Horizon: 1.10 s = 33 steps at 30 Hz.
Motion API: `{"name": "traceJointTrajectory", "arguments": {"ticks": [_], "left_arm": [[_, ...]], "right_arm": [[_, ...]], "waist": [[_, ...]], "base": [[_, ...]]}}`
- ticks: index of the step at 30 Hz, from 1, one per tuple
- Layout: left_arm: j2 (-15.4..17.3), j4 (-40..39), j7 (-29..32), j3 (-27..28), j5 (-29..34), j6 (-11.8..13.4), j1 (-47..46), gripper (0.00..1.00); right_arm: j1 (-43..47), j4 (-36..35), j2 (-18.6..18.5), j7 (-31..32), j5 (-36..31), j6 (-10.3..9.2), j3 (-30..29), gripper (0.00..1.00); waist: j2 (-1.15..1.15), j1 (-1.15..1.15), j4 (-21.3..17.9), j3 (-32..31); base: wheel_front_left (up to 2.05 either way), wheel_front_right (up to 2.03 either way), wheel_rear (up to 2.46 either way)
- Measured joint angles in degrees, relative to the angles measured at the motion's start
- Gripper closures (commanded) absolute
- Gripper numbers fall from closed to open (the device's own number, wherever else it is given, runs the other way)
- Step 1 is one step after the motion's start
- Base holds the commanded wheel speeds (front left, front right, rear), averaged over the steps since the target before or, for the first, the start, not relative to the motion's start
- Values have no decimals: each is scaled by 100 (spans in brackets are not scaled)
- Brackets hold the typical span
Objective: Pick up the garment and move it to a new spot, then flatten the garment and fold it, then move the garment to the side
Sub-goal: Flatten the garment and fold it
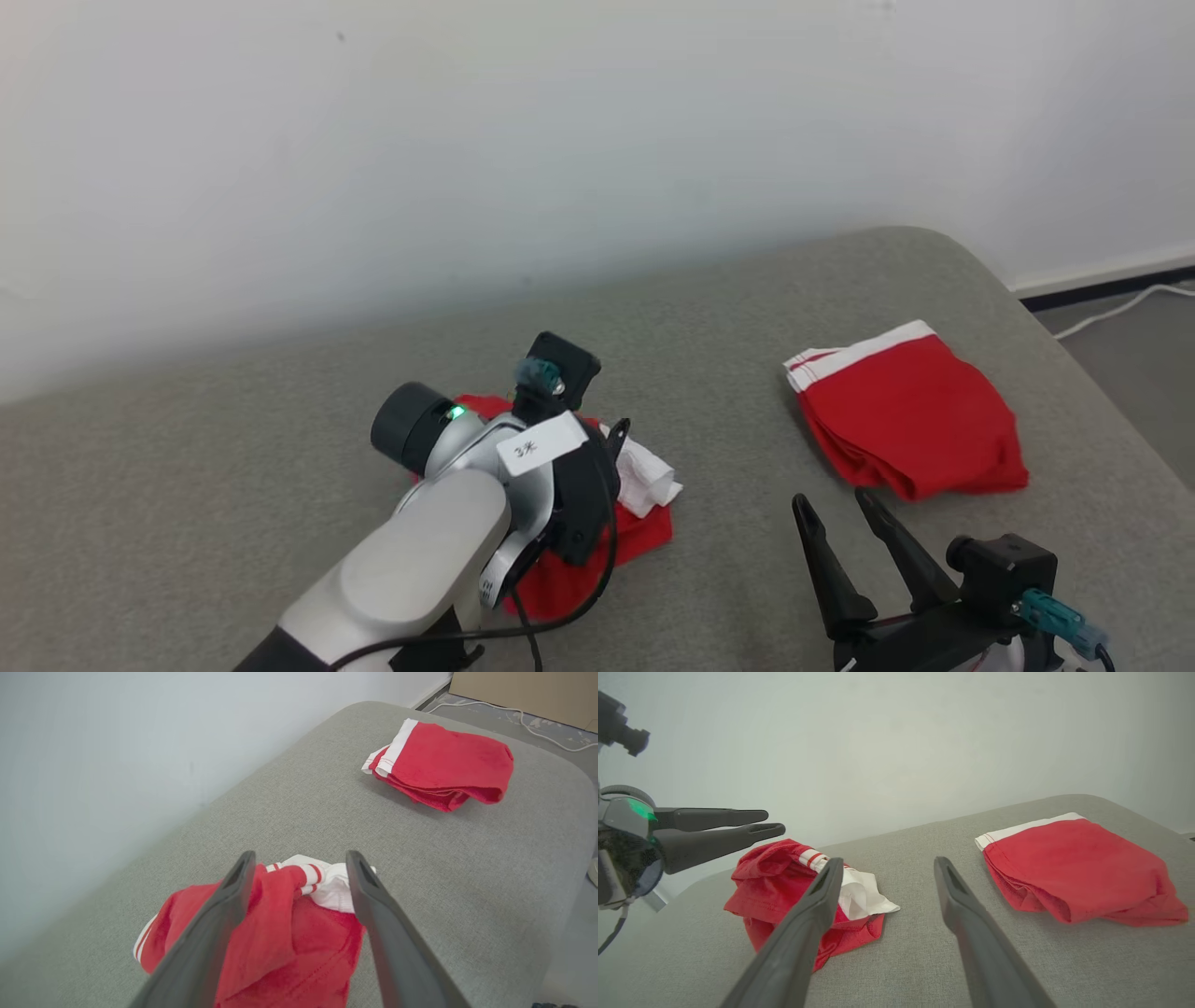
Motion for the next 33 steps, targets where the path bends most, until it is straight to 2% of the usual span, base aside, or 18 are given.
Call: {"name": "traceJointTrajectory", "arguments": {"ticks": [6, 17, 23, 29, 33], "left_arm": [[-15, 187, 399, -47, 13, -94, -166, 0], [-7, 538, 776, -22, -5, -96, -319, 0], [-3, 794, 948, -91, 10, -108, -382, 0], [-1, 889, 1109, -220, 25, -247, -381, 0], [136, 1015, 1215, -252, 58, -243, -377, 0]], "right_arm": [[-44, -2, 21, 45, -2, 9, 70, 0], [-95, -48, -24, 37, 0, 9, -75, 0], [-98, -49, -27, -8, 0, 2, -121, 0], [-114, -49, -23, -10, 1, 2, -126, 0], [-123, -29, -8, -10, 1, 2, -67, 0]], "waist": [[0, 0, -364, 98], [0, 0, -895, 372], [0, 1, -917, 545], [0, 0, -780, 593], [0, 0, -733, 604]], "base": [[0, 0, 0], [0, 0, 0], [0, 0, 0], [0, 0, 0], [0, 0, 0]]}}
